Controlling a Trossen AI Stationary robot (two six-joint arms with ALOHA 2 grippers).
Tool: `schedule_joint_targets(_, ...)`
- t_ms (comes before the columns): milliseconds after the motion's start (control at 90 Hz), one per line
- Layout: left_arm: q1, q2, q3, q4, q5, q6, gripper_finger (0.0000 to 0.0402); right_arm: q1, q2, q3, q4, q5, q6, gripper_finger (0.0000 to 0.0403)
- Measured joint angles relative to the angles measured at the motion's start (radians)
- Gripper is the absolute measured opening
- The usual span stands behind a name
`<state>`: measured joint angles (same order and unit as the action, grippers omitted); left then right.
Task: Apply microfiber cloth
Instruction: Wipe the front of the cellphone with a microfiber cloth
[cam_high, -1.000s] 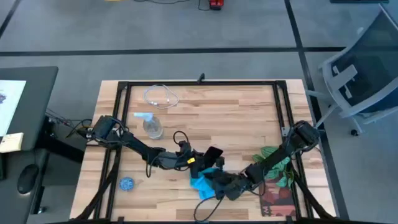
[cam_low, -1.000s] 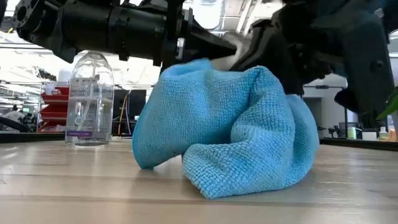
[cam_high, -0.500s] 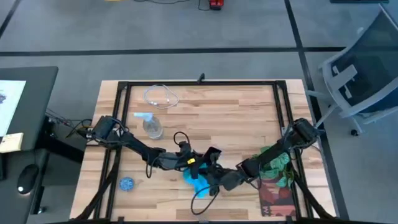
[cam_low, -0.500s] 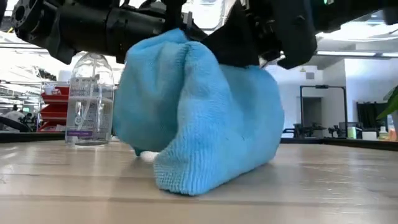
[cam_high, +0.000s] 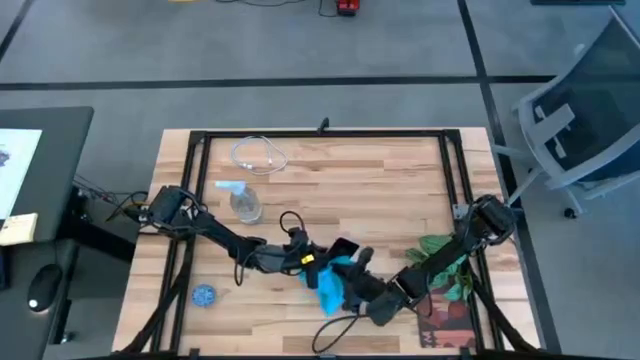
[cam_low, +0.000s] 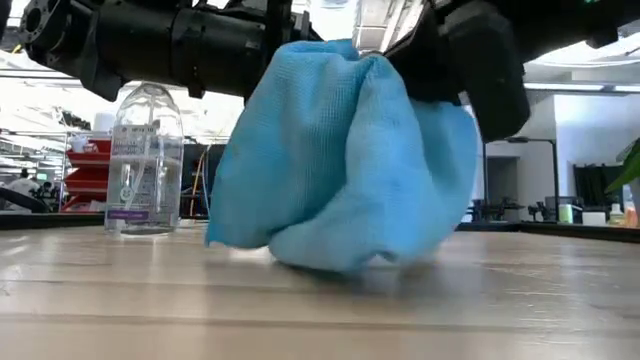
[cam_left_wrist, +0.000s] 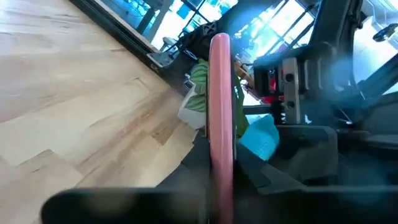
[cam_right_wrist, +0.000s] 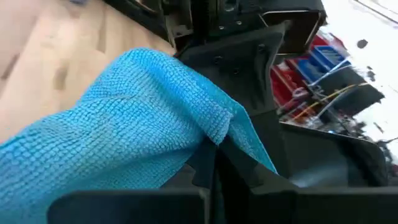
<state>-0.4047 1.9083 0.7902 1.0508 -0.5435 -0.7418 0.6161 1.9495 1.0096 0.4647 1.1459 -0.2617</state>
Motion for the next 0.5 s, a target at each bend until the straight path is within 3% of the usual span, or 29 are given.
schedule_joint_targets(222, -0.001, 0.001, -0.001, -0.009, 0.016, 0.001, 0.0007, -0.065, 0.000, 0.001, 0.013, -0.298, 0.097, 0.0000)
schedule_joint_targets(500, 0.000, 0.003, -0.003, -0.012, 0.021, -0.001, 0.0007, -0.071, 0.001, 0.003, -0.051, -0.390, 0.092, 0.0000)
